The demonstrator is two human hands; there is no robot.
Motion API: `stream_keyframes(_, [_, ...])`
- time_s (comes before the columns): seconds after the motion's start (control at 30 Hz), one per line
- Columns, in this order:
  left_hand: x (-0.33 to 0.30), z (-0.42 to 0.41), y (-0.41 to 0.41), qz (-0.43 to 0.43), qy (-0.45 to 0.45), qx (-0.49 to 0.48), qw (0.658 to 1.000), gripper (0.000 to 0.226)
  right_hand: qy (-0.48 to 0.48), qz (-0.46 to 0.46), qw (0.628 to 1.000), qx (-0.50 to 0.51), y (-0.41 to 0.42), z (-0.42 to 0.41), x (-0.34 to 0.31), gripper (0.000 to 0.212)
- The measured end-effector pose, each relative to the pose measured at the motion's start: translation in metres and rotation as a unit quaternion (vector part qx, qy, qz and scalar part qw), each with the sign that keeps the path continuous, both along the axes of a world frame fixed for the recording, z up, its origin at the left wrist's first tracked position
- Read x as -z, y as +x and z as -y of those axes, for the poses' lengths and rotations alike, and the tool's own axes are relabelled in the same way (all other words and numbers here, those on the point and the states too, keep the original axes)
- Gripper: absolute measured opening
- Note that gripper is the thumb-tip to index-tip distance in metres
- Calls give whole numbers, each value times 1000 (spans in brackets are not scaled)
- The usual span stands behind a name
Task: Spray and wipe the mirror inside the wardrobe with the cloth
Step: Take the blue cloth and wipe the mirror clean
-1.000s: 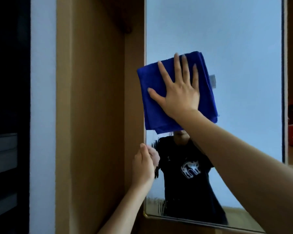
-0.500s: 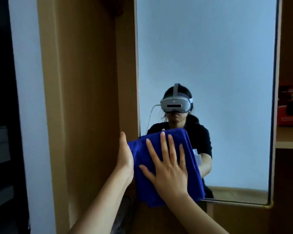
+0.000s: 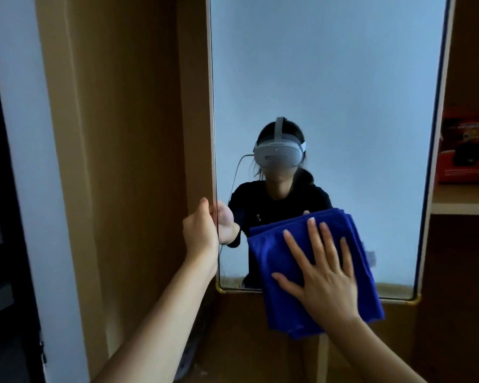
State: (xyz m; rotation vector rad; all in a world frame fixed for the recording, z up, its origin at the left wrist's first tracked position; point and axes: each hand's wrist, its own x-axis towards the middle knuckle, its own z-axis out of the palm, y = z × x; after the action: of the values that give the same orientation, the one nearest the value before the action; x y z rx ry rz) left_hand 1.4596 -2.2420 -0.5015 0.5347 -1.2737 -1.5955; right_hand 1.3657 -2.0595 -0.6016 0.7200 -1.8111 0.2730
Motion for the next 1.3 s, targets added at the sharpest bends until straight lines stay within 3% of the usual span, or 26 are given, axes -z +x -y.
stream_keyframes(0.13, [3, 1, -4, 0, 18, -6, 1000, 32, -8, 20, 1000, 20, -7, -30, 0, 81])
stream_keyframes(0.33, [6, 6, 1, 22, 13, 30, 999, 42, -80, 69, 994, 17, 17, 8, 0, 83])
stream_keyframes(0.5, [11, 6, 9, 34, -19, 65, 997, 38, 12, 40, 999, -28, 46, 69, -7, 84])
stream_keyframes(0.63, [10, 3, 14, 35, -43, 70, 996, 45, 25, 42, 998, -39, 54, 82, -9, 82])
stream_keyframes(0.97, [5, -12, 16, 31, -59, -38, 997, 31, 71, 28, 996, -44, 33, 31, -1, 81])
stream_keyframes(1.3, [6, -10, 2, 36, -52, -100, 993, 28, -7, 59, 998, -24, -7, -59, 4, 81])
